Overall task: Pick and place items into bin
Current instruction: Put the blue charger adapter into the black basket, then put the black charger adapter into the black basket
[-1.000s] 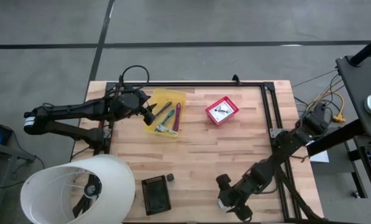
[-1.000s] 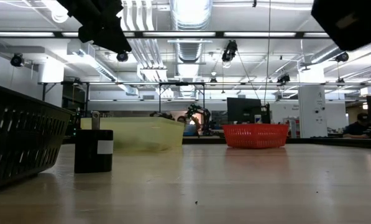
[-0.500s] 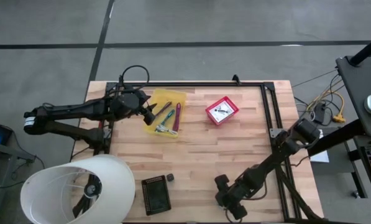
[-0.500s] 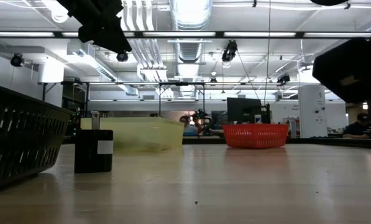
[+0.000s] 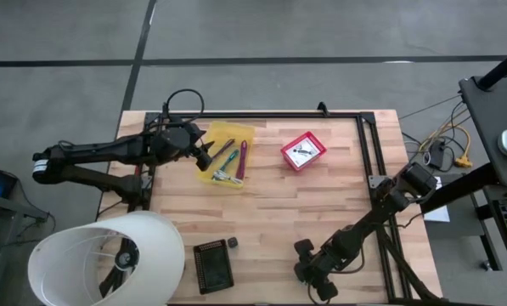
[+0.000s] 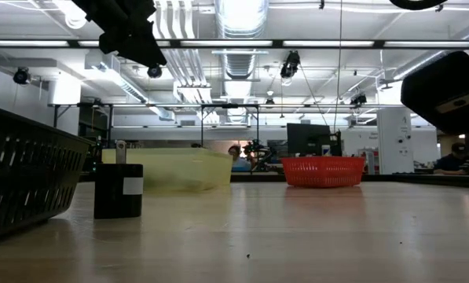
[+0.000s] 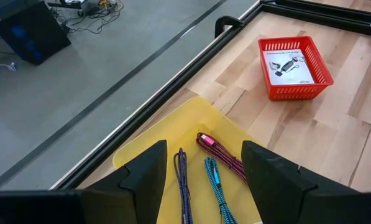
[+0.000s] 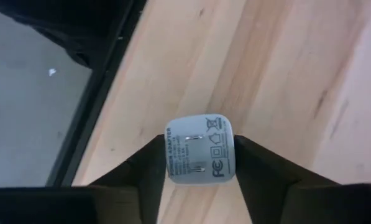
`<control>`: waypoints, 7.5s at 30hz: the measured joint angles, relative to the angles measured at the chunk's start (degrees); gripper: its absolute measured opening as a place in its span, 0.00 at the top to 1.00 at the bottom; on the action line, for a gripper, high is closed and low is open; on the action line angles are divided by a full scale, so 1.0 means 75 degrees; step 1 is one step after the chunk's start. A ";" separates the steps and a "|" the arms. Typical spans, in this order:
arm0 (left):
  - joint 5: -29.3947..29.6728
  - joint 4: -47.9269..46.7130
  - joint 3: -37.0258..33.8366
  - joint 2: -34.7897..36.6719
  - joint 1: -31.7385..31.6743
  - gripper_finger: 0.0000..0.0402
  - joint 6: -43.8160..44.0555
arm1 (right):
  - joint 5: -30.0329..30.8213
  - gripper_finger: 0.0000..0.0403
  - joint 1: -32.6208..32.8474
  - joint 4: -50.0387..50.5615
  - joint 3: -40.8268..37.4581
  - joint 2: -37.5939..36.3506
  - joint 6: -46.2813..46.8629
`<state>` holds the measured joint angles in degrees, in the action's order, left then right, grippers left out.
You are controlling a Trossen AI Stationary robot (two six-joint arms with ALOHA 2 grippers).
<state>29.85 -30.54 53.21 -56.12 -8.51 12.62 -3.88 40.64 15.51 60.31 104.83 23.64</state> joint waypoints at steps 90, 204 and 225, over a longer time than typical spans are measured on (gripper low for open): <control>-0.9394 1.0199 -0.0667 -0.2967 -0.0079 0.57 0.5077 | 0.5461 0.67 -0.2693 -0.4662 0.0659 -0.2514 -0.6353; -0.9925 0.7824 -0.3719 -0.2882 0.2238 0.46 0.4641 | 0.5053 0.43 -0.2407 -0.2747 0.0638 -0.1233 -0.1597; -0.6966 0.5762 -0.1897 -0.3490 0.2296 0.46 0.2802 | 0.6245 0.45 -0.2407 -0.1512 0.0641 -0.2875 -0.1399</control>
<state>-22.40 12.67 38.99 -82.30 8.70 33.64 42.96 22.59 4.17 65.12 83.27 13.15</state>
